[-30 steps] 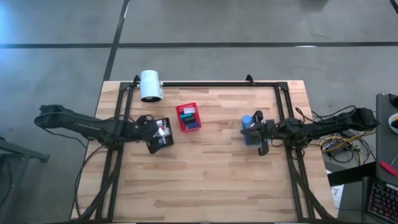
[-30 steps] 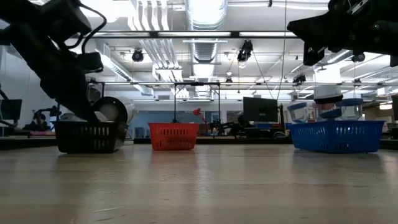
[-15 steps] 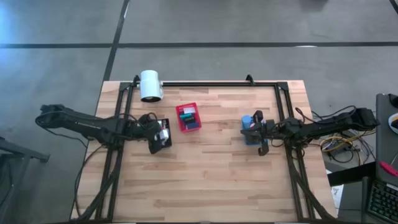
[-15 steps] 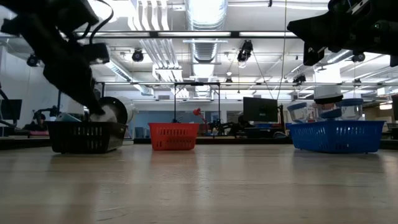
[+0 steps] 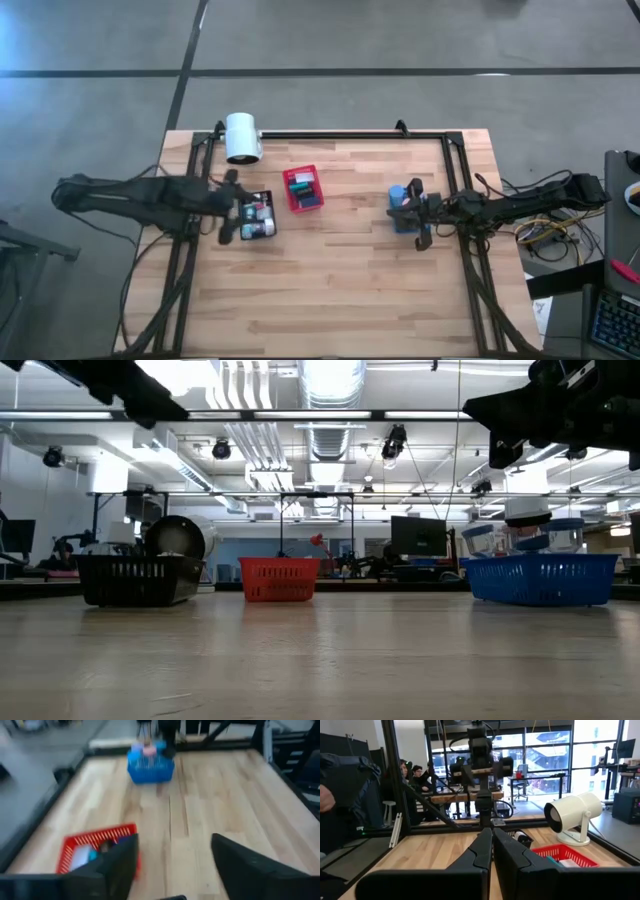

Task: Pick & Place Office items
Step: Return to Home Position

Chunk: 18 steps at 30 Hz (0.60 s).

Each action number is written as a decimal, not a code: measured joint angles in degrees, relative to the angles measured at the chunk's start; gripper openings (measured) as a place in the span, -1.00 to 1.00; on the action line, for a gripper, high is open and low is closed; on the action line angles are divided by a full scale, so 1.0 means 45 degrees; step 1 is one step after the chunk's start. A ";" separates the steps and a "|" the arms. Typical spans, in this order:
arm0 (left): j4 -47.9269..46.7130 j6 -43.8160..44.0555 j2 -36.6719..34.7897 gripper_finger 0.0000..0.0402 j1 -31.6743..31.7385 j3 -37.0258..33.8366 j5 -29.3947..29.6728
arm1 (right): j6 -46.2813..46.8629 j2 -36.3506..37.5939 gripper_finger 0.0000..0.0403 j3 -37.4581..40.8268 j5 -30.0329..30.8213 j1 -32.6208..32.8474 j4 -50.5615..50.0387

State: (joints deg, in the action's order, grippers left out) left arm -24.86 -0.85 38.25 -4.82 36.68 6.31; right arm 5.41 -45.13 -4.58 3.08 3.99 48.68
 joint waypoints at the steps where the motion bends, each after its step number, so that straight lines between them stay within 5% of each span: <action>1: -0.0017 -0.0337 -0.0479 0.18 0.0000 -0.0100 0.0005 | -0.0005 0.0004 -0.94 0.0000 0.0010 -0.0001 0.0001; 9: 0.1359 -0.1634 -0.3981 -0.90 0.0041 -0.1106 0.0315 | 0.0061 0.1024 -0.94 0.0000 0.0126 -0.1070 -0.0627; 18: 0.2230 -0.2087 -0.6967 -0.98 0.0068 -0.2348 0.0607 | 0.0801 0.3383 -0.94 0.0742 -0.1959 -0.3536 -0.2488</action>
State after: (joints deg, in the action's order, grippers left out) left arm -14.83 -10.24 6.90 -4.51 26.12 9.04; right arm 9.01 -29.91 -1.24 -5.73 -11.92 37.49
